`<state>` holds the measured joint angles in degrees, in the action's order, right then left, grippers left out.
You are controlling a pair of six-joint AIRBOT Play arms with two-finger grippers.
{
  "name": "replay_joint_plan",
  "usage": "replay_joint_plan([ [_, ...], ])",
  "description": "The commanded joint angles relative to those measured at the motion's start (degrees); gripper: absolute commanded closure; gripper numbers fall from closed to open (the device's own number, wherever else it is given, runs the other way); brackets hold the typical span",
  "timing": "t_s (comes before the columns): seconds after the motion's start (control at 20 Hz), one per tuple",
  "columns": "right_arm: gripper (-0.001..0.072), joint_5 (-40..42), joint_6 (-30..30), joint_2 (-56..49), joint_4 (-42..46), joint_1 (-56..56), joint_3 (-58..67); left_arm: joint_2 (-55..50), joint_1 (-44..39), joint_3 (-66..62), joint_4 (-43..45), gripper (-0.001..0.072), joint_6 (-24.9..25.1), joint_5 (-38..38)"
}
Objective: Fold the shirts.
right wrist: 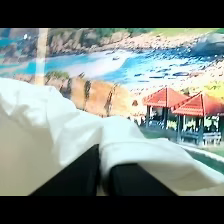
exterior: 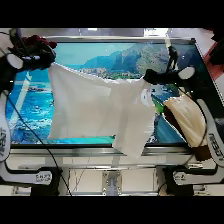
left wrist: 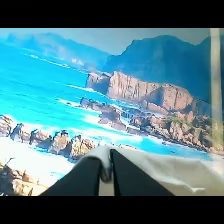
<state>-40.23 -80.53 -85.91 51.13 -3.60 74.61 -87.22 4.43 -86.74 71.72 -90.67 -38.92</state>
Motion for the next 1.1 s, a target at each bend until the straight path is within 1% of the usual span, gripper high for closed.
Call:
replay_joint_plan([
  [0.0,0.0285,20.87,-0.79,-7.65,-6.05,-0.74,-0.66,-6.80,-0.24,-0.74,-4.74,0.0223,-0.81,12.02],
  [0.05,0.0198,23.26,-0.70,-7.50,-7.06,-0.07,0.39,-6.69,-0.11,-2.60,-5.51,0.0091,-0.79,14.69],
  [0.1,0.0199,22.45,-0.68,-7.26,-6.82,1.25,2.56,-6.56,0.22,-5.16,-5.25,0.0093,-0.26,15.61],
  [0.2,0.0199,17.27,-0.48,-5.62,-4.20,4.76,6.32,-5.14,1.05,-10.97,-5.25,0.0101,2.73,15.02],
  [0.25,0.0200,13.09,-0.50,-3.89,-2.27,7.34,7.80,-3.34,1.68,-12.83,-5.25,0.0101,3.23,14.67],
  [0.3,0.0202,8.15,-0.57,-1.57,-0.42,10.01,8.44,-0.55,2.51,-13.77,-5.22,0.0101,5.07,13.68],
  [0.35,0.0224,3.28,-0.50,0.94,1.46,12.55,8.35,2.69,3.43,-13.77,-4.35,0.0101,8.13,11.85],
  [0.4,0.0242,-3.19,-0.68,3.85,5.51,14.99,8.22,6.23,4.46,-13.77,-1.64,0.0101,10.51,7.50],
  [0.45,0.0248,-9.38,-0.74,6.54,8.61,16.72,7.48,9.62,5.75,-13.60,1.77,0.0101,11.63,0.81],
  [0.55,0.0248,-21.73,-0.76,12.20,14.03,18.99,2.95,15.41,8.90,-11.08,7.15,0.0101,11.56,-11.74],
  [0.6,0.0246,-26.08,-1.18,15.19,15.82,19.74,-1.18,18.27,10.78,-8.26,8.09,0.0101,11.56,-14.93],
  [0.65,0.0246,-28.37,-1.92,18.10,15.76,20.50,-6.23,21.49,13.05,-4.09,7.80,0.0101,11.43,-16.04],
  [0.7,0.0243,-28.98,-3.34,20.72,15.37,20.94,-11.54,24.65,14.97,0.46,7.80,0.0101,11.34,-16.13],
  [0.75,0.0188,-29.64,-5.60,22.95,13.44,21.31,-17.25,27.96,16.96,5.57,7.37,0.0100,10.38,-16.00],
  [0.8,0.0161,-30.60,-6.56,24.44,10.25,21.46,-22.49,30.82,18.45,10.40,6.51,0.0100,10.03,-15.74],
  [0.9,0.0161,-30.97,-6.45,26.21,2.95,21.35,-32.48,36.06,20.26,19.63,4.35,0.0101,9.62,-13.53],
  [1.05,0.0161,-30.93,-6.49,26.47,-1.11,21.35,-42.69,39.82,20.28,27.32,0.96,0.0101,9.27,-11.98],
])
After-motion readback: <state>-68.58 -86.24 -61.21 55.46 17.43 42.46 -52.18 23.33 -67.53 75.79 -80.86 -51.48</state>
